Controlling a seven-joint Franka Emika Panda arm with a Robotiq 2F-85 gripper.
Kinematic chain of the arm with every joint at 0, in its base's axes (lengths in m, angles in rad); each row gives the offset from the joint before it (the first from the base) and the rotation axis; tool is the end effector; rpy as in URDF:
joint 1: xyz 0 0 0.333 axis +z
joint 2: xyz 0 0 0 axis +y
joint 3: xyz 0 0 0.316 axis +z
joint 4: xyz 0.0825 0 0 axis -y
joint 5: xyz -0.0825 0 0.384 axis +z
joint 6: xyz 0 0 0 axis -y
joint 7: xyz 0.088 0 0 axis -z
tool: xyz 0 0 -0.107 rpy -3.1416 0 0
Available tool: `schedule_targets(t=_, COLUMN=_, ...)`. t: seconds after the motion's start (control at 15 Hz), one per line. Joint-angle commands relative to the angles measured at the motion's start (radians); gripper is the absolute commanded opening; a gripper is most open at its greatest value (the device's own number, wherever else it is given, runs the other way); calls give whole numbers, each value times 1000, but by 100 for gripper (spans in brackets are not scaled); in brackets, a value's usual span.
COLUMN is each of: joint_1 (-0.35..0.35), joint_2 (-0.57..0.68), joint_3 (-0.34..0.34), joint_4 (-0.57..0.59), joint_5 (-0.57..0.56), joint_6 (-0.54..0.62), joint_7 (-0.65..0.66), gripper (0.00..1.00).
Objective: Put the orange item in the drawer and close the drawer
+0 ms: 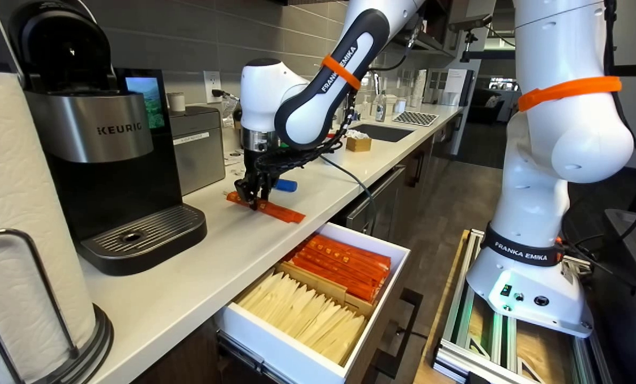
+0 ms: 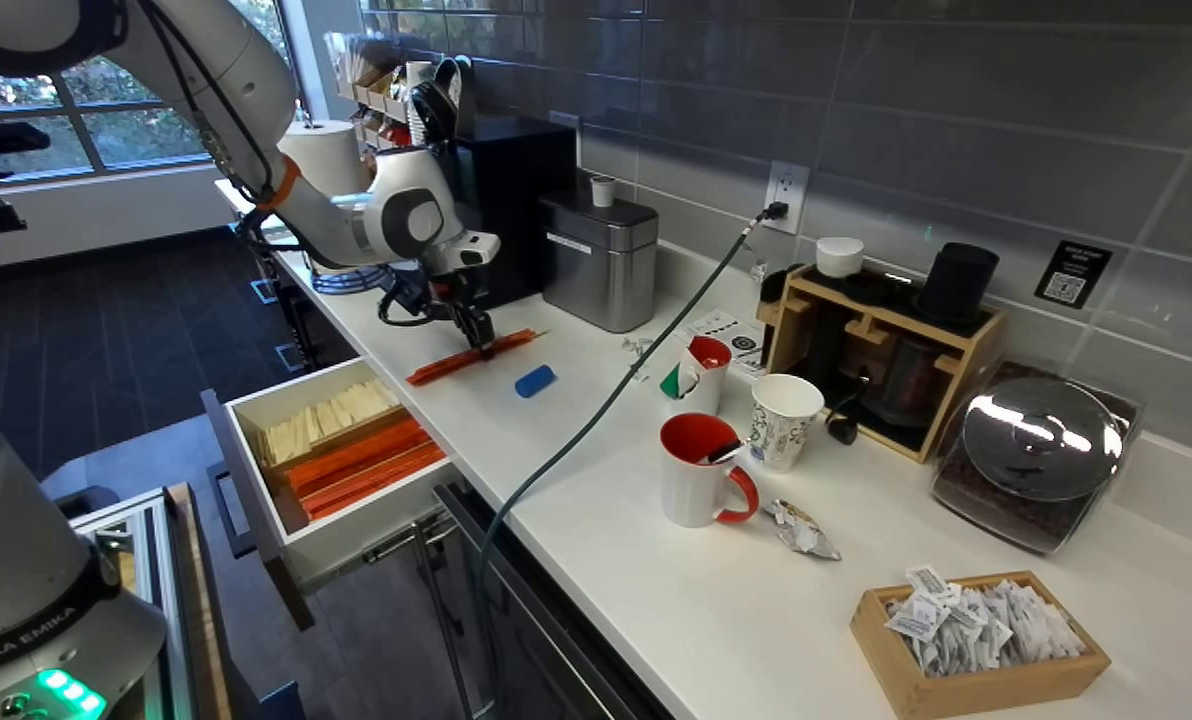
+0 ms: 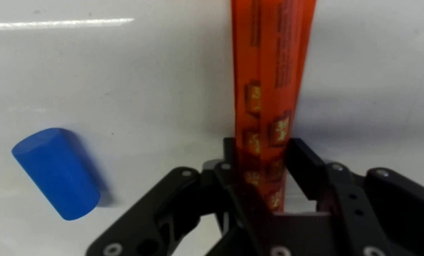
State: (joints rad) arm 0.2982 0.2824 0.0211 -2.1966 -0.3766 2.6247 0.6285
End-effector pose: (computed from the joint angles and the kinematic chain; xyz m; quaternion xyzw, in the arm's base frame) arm 0.5384 0.1870 0.2675 0.9923 0.0022 0.1102 0.0573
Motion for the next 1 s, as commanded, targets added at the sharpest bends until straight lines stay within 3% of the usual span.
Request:
schedule_targets(t=0.0, joint_1=-6, joint_2=8, joint_3=13, joint_4=11, joint_5=39, joint_6=-41, joint_7=-39, gripper=11)
schedule_targets(t=0.07, joint_1=-16, joint_2=-8, joint_3=24, joint_4=2, joint_5=67, joint_6=-64, joint_7=-68, gripper=2)
schedule_targets(t=0.13, joint_1=-25, joint_2=-24, joint_3=30, joint_4=-8, joint_5=95, joint_6=-83, joint_7=-94, gripper=0)
schedule_targets(t=0.4, joint_1=-83, joint_2=-147, joint_3=37, joint_4=-106, joint_5=198, joint_6=-138, joint_7=-239, gripper=3)
schedule_targets(t=0.73, joint_1=-154, joint_2=-274, joint_3=62, joint_4=-247, joint_5=333, joint_6=-180, joint_7=-546, gripper=3)
schedule_targets(t=0.93, joint_1=-157, joint_2=-343, joint_3=68, joint_4=-344, joint_5=284, joint_6=-182, joint_7=-679, gripper=3)
